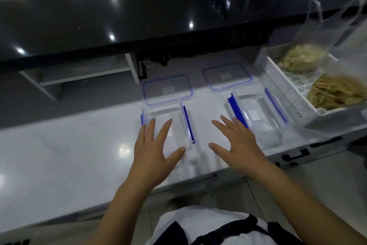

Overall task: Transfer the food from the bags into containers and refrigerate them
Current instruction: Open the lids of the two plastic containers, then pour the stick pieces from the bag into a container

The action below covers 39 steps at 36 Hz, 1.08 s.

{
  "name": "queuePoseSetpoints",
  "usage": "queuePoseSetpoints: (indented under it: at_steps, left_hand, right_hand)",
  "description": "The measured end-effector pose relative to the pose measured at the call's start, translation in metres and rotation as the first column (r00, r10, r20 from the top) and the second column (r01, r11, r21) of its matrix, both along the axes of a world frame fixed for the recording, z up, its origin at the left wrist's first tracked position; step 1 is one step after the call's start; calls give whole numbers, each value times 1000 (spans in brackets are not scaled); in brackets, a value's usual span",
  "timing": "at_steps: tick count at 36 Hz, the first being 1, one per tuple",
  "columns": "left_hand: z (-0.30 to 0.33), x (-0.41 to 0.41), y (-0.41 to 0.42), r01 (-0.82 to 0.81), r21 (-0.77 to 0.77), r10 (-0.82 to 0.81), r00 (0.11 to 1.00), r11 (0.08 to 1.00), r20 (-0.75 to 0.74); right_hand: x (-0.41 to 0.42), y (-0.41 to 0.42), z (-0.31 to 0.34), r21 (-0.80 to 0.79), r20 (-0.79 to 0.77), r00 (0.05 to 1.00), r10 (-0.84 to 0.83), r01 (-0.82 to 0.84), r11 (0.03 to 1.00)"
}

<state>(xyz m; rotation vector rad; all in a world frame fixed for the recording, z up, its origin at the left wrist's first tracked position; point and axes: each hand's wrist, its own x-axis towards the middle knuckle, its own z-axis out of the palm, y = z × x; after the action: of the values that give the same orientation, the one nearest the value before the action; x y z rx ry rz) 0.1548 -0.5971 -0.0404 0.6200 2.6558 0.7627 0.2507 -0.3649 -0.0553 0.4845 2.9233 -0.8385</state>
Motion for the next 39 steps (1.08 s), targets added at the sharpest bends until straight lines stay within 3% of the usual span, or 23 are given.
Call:
queuePoseSetpoints:
  at_steps: [7, 14, 20, 26, 31, 39]
  left_hand:
    - [-11, 74, 96, 185, -27, -184, 983, 982, 23]
    - [-14, 145, 170, 414, -117, -410, 910, 903, 56]
    - [-8, 172, 221, 465, -112, -461, 885, 878, 55]
    - [36, 150, 271, 486, -4, -486, 873, 874, -42]
    - [89, 105, 336, 490, 43, -466, 851, 871, -243]
    - [140, 33, 450, 636, -50, -595, 689, 770, -412]
  right_hand:
    - [102, 70, 6, -27, -27, 987, -160, 159, 987]
    - [209, 146, 6, -83, -5, 947, -321, 320, 944]
    - [265, 203, 7, -88, -26, 911, -413, 409, 908]
    - [277, 251, 29, -166, -89, 868, -489, 471, 866]
    - [263, 296, 47, -273, -176, 802, -571, 518, 811]
    - [214, 356, 72, -400, -259, 751, -608, 490, 775]
